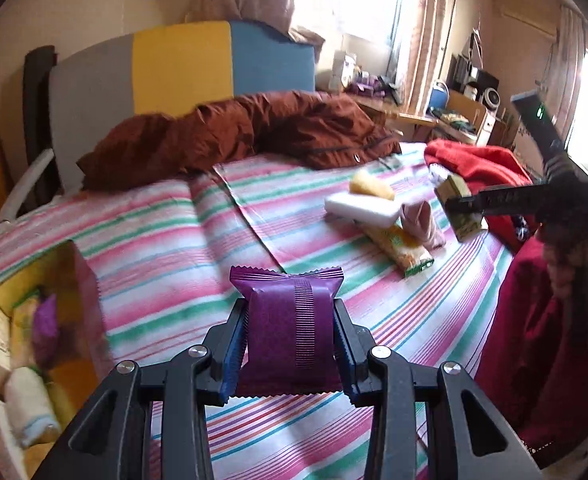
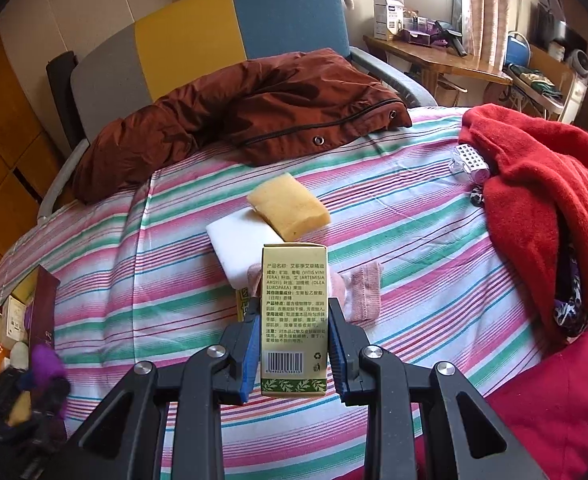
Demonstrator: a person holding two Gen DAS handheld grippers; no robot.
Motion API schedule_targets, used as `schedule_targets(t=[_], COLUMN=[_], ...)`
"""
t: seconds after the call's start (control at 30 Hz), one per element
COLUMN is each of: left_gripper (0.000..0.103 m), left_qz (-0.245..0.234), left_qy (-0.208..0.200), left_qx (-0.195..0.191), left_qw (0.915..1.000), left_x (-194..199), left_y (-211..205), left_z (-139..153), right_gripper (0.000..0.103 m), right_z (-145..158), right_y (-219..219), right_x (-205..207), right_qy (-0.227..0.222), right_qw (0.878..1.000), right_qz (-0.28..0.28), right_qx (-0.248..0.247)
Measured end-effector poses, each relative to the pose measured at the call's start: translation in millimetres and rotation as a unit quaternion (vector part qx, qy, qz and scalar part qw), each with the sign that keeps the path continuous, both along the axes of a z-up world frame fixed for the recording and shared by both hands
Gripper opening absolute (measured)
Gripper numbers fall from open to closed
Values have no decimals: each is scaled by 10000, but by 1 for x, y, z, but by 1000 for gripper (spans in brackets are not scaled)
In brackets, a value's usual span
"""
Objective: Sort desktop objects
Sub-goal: 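Carry the purple packet and green-labelled box over the gold tray with both tools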
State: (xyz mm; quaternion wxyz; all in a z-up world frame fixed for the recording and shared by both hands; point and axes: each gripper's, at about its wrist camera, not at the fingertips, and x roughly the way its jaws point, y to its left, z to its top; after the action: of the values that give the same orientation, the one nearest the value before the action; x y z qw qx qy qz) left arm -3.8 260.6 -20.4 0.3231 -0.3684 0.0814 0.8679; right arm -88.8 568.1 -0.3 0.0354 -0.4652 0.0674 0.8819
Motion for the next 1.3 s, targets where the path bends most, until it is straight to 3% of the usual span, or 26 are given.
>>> schedule_targets(t=[0.3,0.7,0.93,1.3], left_gripper=[39,39,39,39], left_qz=[571,1326,1888,2507], left_qy=[62,-103,-306,-406], left_qx=[121,414,624,822], left_qw=[9983,9903,9796,9637], left_x=[-5,-20,-33,-44], left_y=[-57,-134,-187,-240], left_z=[14,18,14,8], right_gripper=[30,30,30,30], right_z=[-3,7,29,12], right_y=[-15,-59,-140,-263], right_x=[-3,4,13,25], right_qy=[-12,-10,263,162], right_qw=[9993,9952,9859,9527], right_qz=[87,741,1615,3021], right_qx=[364,643,357,-293])
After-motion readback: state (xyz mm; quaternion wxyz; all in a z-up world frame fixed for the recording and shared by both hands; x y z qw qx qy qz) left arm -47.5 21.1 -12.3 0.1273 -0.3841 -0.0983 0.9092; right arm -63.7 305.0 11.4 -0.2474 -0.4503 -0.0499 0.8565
